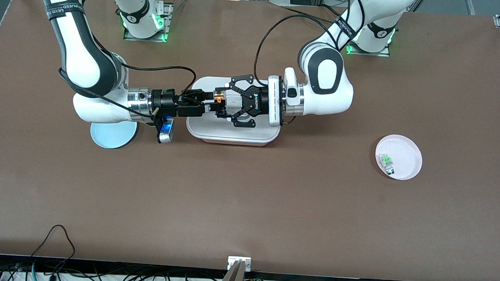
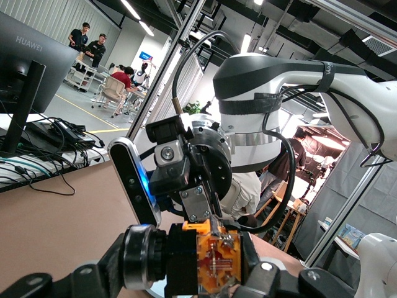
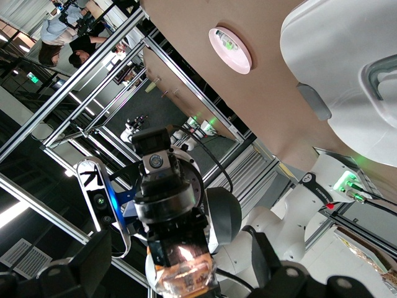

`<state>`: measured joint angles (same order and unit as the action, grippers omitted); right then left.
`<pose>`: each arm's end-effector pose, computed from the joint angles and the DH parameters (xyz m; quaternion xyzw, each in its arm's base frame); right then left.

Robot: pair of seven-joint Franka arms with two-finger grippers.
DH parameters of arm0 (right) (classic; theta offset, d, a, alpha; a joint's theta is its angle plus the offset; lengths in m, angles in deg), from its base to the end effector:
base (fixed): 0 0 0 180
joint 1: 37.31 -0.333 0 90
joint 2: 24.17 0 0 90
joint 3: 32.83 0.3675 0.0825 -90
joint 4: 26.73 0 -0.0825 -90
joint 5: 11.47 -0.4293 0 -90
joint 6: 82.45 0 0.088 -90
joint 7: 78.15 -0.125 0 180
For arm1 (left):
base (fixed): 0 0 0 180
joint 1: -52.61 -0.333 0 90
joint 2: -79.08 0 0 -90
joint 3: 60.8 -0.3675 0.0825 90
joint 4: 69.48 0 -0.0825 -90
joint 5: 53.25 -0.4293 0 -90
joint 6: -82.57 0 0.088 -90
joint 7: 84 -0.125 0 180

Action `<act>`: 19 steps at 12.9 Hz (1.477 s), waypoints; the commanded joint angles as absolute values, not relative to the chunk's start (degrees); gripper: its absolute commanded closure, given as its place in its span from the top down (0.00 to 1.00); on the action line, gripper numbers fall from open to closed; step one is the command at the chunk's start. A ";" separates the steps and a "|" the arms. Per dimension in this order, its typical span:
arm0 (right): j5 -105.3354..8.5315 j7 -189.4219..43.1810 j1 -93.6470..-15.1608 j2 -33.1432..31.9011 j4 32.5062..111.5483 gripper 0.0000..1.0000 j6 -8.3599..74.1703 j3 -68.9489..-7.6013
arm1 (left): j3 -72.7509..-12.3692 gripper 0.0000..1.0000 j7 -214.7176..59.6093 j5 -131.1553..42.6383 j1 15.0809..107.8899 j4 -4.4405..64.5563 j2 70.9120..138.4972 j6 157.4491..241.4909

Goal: Transfer orange switch to right arm and place
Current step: 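Grasp the orange switch with the right gripper from the left gripper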

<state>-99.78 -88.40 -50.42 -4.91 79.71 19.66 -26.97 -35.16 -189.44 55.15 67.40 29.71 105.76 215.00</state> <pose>0.6168 0.3150 0.4058 -0.7102 0.2279 0.3079 0.5907 0.5872 -0.4833 0.3962 0.6385 -0.3347 0.3816 0.5785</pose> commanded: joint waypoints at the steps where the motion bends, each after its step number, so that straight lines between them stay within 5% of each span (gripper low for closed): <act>1: -100.77 -89.23 -50.93 -4.49 78.65 0.98 20.38 -26.41 | -35.31 0.00 -191.41 57.32 67.99 28.61 106.24 215.72; 6: -100.68 -88.26 -50.93 -4.57 78.56 0.49 20.21 -26.15 | -35.22 0.00 -191.41 57.40 67.99 28.52 106.24 215.72; 14: -100.59 -85.98 -50.84 -4.57 77.95 0.28 19.94 -26.15 | -35.22 0.00 -191.23 58.28 68.08 28.52 106.15 215.72; 15: -100.59 -85.89 -50.84 -4.57 77.86 0.27 19.94 -26.15 | -35.31 0.63 -191.41 57.76 67.99 28.52 106.15 215.55; 16: -100.50 -85.80 -50.84 -4.75 77.77 0.26 20.03 -26.15 | -35.31 1.00 -190.97 58.10 68.08 28.52 105.89 215.64; 19: -99.89 -85.89 -50.75 -5.01 76.72 0.25 20.20 -26.15 | -35.31 1.00 -190.79 57.76 67.64 28.61 105.19 215.64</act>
<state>-99.99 -86.32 -50.62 -4.94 78.08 19.90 -26.31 -35.17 -189.50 56.34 67.52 29.22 105.78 215.05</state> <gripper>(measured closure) 0.559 0.013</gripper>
